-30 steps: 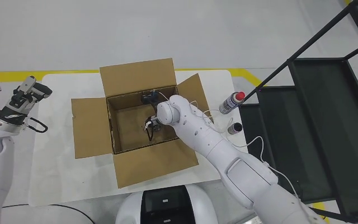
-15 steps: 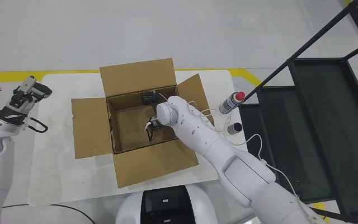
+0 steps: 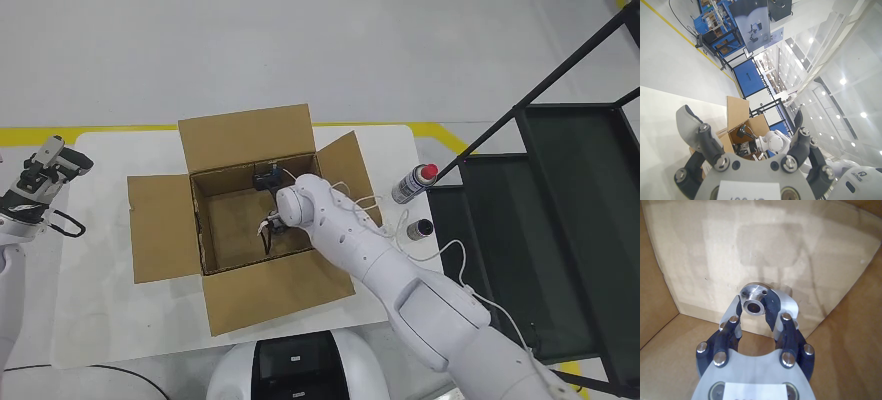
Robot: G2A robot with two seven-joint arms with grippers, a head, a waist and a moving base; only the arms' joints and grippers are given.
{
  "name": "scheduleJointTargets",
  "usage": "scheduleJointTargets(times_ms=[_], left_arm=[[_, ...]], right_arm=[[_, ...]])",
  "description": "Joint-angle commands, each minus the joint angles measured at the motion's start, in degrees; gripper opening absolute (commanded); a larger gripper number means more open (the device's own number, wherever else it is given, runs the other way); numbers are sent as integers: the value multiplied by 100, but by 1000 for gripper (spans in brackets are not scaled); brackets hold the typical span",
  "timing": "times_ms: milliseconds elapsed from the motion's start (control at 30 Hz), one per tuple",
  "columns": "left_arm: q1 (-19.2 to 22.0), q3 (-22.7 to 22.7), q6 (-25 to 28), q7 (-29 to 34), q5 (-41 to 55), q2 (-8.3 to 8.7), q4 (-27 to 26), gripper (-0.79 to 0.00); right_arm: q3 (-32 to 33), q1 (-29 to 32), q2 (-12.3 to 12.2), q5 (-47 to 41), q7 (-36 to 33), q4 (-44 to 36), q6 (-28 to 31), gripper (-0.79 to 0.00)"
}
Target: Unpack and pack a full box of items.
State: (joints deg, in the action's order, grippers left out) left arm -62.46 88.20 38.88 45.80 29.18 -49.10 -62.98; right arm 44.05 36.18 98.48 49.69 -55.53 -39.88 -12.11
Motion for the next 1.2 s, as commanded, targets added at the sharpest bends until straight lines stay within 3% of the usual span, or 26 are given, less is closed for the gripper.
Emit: scheduleJointTargets(times_ms=[0, 67, 133, 400, 833, 1167], left_arm=[[0, 0, 0, 0, 0, 0, 0, 0], [0, 0, 0, 0, 0, 0, 0, 0], [0, 0, 0, 0, 0, 0, 0, 0], [0, 0, 0, 0, 0, 0, 0, 0], [0, 0, 0, 0, 0, 0, 0, 0], [0, 0, 0, 0, 0, 0, 0, 0]], right_arm=[[0, 20, -13, 84, -8, -54, -59, -591], [6, 50, -25, 151, -35, -147, -112, -714], [7, 89, -42, 246, -62, -284, -175, -785], [189, 464, -198, 485, -296, -1147, -226, -785], [810, 1772, -682, 1605, -1007, -3997, -171, -785], [901, 1920, -736, 1755, -1015, -4245, -51, -785]])
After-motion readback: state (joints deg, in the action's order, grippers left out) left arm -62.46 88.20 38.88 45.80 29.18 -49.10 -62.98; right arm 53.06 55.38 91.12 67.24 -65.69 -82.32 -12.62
